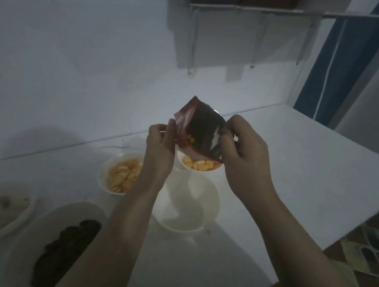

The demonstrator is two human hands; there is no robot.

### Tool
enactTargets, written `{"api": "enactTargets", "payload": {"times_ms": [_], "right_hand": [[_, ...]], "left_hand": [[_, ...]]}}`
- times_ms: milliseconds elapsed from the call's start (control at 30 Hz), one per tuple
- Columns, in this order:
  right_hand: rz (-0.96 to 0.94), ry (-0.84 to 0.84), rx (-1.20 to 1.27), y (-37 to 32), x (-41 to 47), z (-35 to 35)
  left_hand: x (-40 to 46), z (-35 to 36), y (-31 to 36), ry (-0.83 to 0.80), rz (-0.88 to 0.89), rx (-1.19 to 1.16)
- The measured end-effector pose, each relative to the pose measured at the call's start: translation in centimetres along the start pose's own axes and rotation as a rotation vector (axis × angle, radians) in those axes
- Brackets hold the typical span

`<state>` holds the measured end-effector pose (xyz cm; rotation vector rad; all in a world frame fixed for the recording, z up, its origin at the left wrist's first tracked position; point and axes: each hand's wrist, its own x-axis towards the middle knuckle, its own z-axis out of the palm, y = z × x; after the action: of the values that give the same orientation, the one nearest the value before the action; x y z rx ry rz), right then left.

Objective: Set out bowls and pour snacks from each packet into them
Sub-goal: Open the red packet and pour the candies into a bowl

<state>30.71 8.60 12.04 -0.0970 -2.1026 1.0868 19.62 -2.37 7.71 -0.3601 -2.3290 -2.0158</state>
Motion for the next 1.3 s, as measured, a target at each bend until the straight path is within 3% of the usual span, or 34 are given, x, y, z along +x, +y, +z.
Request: {"api": "enactTargets", "payload": {"times_ms": [100,267,400,567,700,833,1067,1300], "right_hand": [[0.030,-0.036,0.042,-1.1,-1.4,2.2],[0.082,-0.077,0.068,-1.9,-3.6,4.7],[0.079,-0.169,-0.042,-1.7,-4.0,5.2],[0.087,-0.213,-0.347,0.0,-4.0,5.0],[0.192,-0.258,-0.250,-0.6,-4.1,5.1],[0.210,-0.185,-0.077,-1.7,-3.3,5.4],[0.084,-0.118,-0.376,-0.2,-2.2,6.6],[0.054,-0.176,-0.529,2.5,-2.3,7.3]], "left_hand": [[1.4,-2.1,-1.3,-0.065,-0.347,-0.353],[0.7,-4.4,-3.2,-0.046,-0.384,-0.543],[1.6,-5.4,-3.9,-0.050,-0.442,-0.513],[2.2,-5.7,-3.6,-0.011,-0.379,-0.412],[3.5,-6.1,-4.0,0.067,-0.256,-0.228],[4.2,-6.4,-4.7,0.137,-0.176,-0.116],[4.2,-6.3,-4.7,0.213,0.001,0.010],[5.0,-7.0,-5.2,0.260,0.080,0.122]]}}
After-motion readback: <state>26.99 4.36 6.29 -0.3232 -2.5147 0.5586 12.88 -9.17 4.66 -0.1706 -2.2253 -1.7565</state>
